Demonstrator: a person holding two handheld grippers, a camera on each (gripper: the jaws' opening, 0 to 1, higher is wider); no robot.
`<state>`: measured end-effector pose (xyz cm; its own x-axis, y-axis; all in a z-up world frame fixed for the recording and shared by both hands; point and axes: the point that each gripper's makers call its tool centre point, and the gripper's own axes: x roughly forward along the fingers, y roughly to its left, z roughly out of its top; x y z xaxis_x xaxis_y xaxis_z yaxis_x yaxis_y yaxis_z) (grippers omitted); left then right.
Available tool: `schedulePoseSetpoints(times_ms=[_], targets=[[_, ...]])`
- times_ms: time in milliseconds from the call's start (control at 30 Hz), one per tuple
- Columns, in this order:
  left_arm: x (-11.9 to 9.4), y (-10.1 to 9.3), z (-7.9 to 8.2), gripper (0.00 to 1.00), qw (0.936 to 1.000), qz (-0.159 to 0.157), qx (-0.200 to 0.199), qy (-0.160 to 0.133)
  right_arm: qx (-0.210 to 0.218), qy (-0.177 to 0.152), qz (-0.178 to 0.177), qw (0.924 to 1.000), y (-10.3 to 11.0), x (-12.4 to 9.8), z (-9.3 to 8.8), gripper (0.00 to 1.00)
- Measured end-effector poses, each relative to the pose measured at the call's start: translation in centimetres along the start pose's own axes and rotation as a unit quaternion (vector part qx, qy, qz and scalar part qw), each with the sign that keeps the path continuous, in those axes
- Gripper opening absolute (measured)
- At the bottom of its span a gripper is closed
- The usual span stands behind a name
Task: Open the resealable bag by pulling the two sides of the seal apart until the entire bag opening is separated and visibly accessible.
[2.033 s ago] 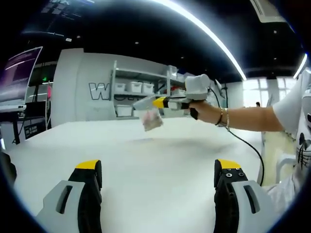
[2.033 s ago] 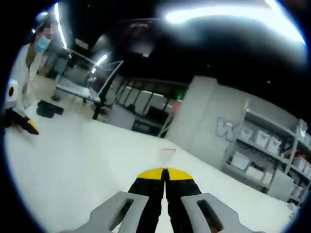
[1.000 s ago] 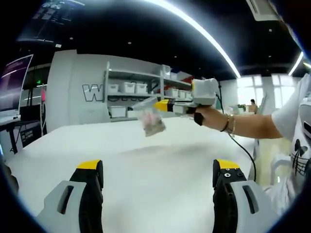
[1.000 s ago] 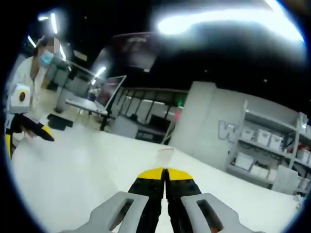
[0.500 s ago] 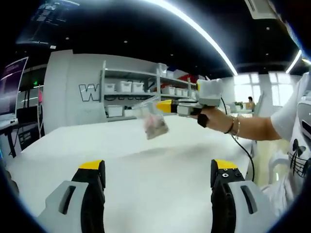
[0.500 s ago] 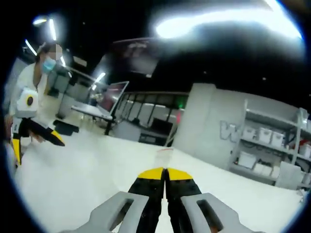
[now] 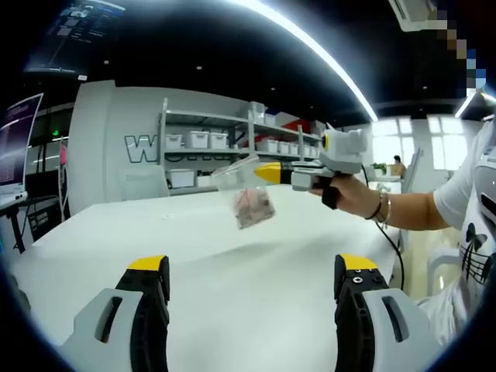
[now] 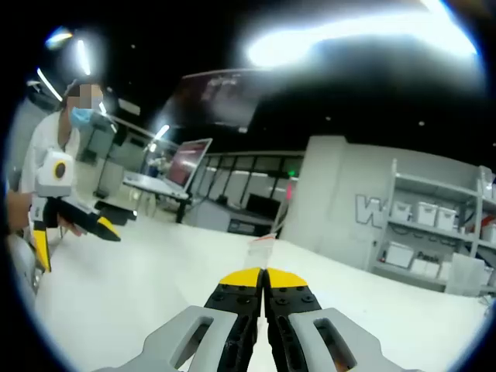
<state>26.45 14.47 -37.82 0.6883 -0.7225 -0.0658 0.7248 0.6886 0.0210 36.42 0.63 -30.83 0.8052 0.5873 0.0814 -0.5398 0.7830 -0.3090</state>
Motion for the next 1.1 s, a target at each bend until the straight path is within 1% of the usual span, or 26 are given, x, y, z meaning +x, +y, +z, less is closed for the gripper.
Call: schedulePoseSetpoints(times_ms=[233,367,633,1000,1100], targets=[[0.3,0.2,-0.3,0.81,1.0,-0.003,-0.002,0.009,0.006,-0.004,0.002,1.0,0.4,-0.7,0.1,0.0],[0.4,0.1,-0.1,0.81,1.0,-0.006,-0.004,0.005,0.01,-0.006,0.005,0.9999,0.9,-1.1,0.1,0.0],[0.2,0.1,-0.7,0.81,0.9999,-0.005,-0.006,0.011,0.021,-0.013,0.013,0.9996,2.0,-2.1,0.2,0.0],[0.2,-0.1,-0.8,0.79,0.9998,-0.011,-0.011,0.01,0.028,-0.021,0.018,0.9992,3.1,-3.4,0.5,0.0],[0.3,-0.2,-1.0,0.77,0.9998,-0.013,-0.008,0.014,0.03,-0.025,0.02,0.9991,3.3,-3.8,0.7,0.0]])
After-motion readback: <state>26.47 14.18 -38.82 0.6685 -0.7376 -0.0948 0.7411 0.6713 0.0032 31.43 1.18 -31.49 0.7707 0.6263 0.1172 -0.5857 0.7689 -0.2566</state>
